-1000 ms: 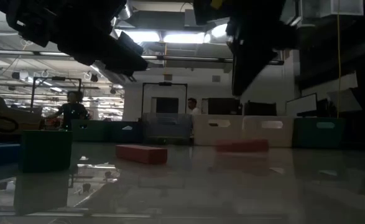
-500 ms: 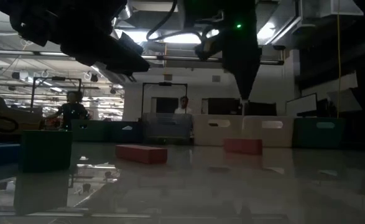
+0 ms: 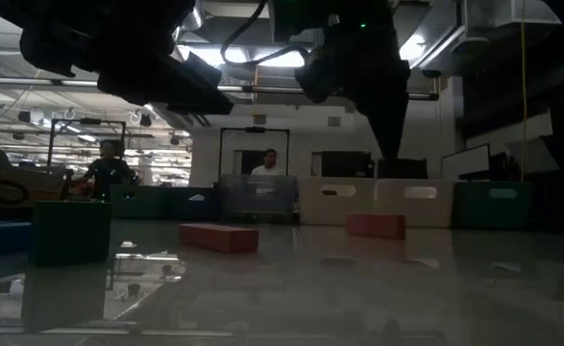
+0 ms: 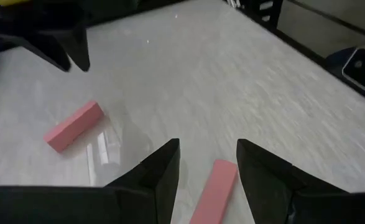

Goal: Sort blocks
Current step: Put the pink block into the right white bin

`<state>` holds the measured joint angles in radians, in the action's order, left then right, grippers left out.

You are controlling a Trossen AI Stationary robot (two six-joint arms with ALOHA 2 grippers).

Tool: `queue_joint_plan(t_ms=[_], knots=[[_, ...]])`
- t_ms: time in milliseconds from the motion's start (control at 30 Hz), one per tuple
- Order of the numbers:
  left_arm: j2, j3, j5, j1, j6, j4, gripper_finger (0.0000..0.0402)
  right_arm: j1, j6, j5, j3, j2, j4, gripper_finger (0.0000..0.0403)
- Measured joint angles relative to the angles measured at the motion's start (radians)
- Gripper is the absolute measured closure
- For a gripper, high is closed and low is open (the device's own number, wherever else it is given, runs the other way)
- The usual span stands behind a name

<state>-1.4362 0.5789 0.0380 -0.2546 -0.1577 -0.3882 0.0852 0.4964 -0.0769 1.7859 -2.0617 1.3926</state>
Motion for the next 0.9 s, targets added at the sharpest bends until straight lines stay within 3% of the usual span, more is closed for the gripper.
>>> queue_joint_plan(t_ms=[200, 367, 900], knots=[[0.000, 0.000, 0.000, 0.000, -0.020, 0.105, 0.0254, -0.001, 0.129, 0.127, 0.000, -0.004, -0.090, 0.0243], [0.000, 0.000, 0.000, 0.000, -0.037, 0.156, 0.0254, -0.001, 0.153, 0.176, 0.000, -0.046, -0.114, 0.0212], [0.000, 0.000, 0.000, 0.000, -0.031, 0.156, 0.0254, -0.060, 0.063, 0.171, -0.001, -0.134, -0.092, 0.0209]])
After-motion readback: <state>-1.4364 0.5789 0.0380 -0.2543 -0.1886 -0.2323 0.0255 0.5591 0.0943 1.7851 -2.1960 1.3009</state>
